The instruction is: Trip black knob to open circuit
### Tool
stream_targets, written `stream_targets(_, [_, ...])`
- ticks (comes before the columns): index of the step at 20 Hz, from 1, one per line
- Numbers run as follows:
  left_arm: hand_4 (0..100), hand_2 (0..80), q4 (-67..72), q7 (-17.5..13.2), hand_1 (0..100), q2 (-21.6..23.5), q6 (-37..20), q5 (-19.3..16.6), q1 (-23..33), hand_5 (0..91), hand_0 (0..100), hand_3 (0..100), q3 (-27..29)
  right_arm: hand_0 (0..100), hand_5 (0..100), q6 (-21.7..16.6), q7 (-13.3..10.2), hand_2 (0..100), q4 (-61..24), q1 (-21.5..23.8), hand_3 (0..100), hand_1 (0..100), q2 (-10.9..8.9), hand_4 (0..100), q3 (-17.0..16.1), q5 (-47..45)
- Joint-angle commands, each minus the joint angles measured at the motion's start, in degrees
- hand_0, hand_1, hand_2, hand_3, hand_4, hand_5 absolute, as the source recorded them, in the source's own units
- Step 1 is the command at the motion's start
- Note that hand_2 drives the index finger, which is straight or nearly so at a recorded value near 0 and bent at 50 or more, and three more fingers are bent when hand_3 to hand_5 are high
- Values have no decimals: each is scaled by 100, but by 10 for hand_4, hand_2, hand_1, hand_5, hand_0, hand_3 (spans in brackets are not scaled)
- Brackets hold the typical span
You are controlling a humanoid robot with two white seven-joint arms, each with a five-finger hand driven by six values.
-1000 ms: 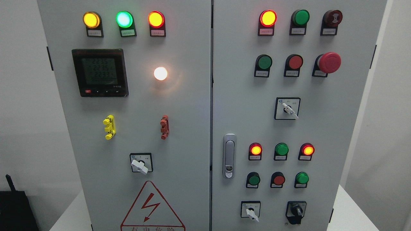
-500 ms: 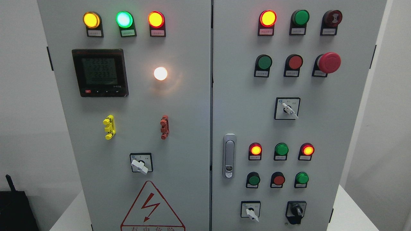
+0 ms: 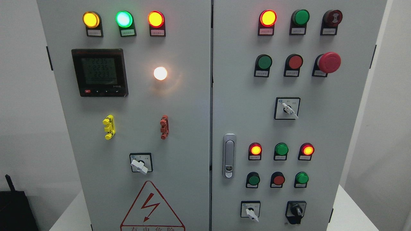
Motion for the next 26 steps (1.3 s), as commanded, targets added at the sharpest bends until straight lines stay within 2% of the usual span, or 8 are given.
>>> stream_targets(1, [0,0,0,-1,389,0,4,-132,0,0,120,0,0,0,72,-475,3,0,-1151,102,292,55,45,286,65,-15])
stream_targets(2, [0,0,0,-1,389,0,-5,-132,0,0,120,0,0,0,113,-554,3,0,-1160,93,299,39,28,315,65,-15])
stream_targets(3, [0,0,0,-1,389,0,4,-132,0,0,120,0,0,0,153,-616,3,0,-1169,67,356,24,19,338,65,-15])
stream_targets(6, [0,0,0,-1,389,0,4,-132,0,0,120,0,0,0,224,-748,12,0,-1431,41,399,2,19,380,-31,-23])
stream_targets(9, [0,0,0,-1,389,0,-5,-132,0,0,120,0,0,0,247,-774,3,0,-1844,49,423,0,36,399,-32,-23])
stream_targets(16, [0,0,0,-1,389,0,-5,-132,0,0,120,0,0,0,284,-1380,-67,0,-2091,-135,483,0,62,414,-58,-137])
stream_targets(19, [0,0,0,-1,389,0,-5,-132,0,0,120,0,0,0,340,-1697,-278,0,-2144,-222,550,0,71,454,-49,-138])
stream_targets(26, [0,0,0,-1,389,0,-5,-132,0,0,120,0,0,0,528,-1750,-322,0,-2697,-258,779,0,71,644,-49,-146])
